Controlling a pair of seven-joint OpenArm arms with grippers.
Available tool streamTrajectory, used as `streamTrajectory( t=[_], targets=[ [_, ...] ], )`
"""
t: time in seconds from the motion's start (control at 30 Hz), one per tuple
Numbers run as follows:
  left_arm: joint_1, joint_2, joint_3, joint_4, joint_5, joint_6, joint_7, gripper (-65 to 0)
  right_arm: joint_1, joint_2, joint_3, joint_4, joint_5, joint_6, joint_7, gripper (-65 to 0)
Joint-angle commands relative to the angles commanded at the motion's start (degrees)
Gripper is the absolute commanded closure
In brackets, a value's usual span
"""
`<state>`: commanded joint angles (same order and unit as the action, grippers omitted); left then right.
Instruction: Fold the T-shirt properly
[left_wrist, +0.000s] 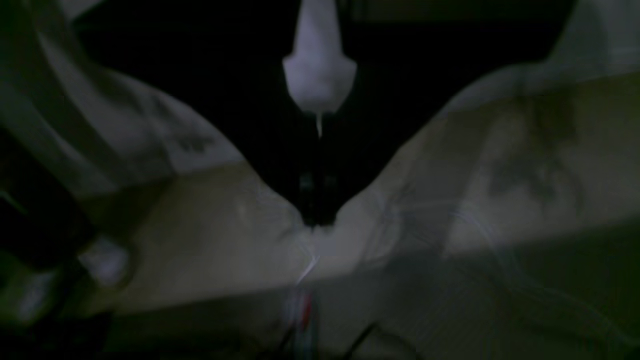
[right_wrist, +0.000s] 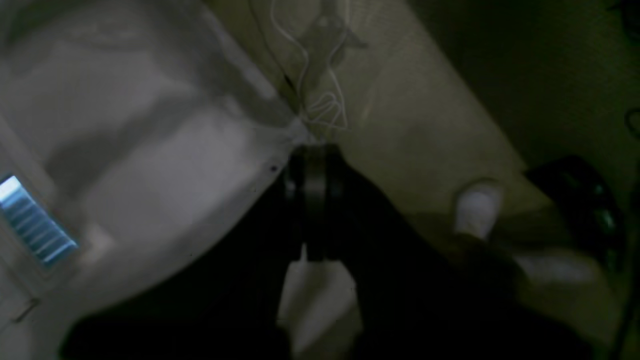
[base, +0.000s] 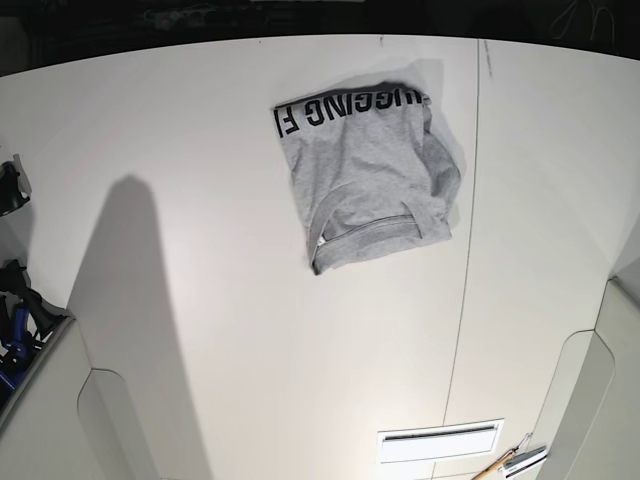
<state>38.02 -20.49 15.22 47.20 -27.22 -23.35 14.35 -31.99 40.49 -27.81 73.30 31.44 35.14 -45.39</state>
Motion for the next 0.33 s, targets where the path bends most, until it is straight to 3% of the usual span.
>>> streamTrajectory(
  t=[0.2,0.33],
  targets=[
    [-9.66,5.01,7.65,-9.84,0.11,0.55,-0.46,0.0,9.84,-3.72,-4.04,-12.39,-10.47,-0.02,13.44,0.0],
    [-13.75,7.69,9.20,-13.94,1.27,6.12,-3.19,0.0,16.65,-6.97,-6.03,-20.04,-13.22,-0.02,15.67,0.0]
  ],
)
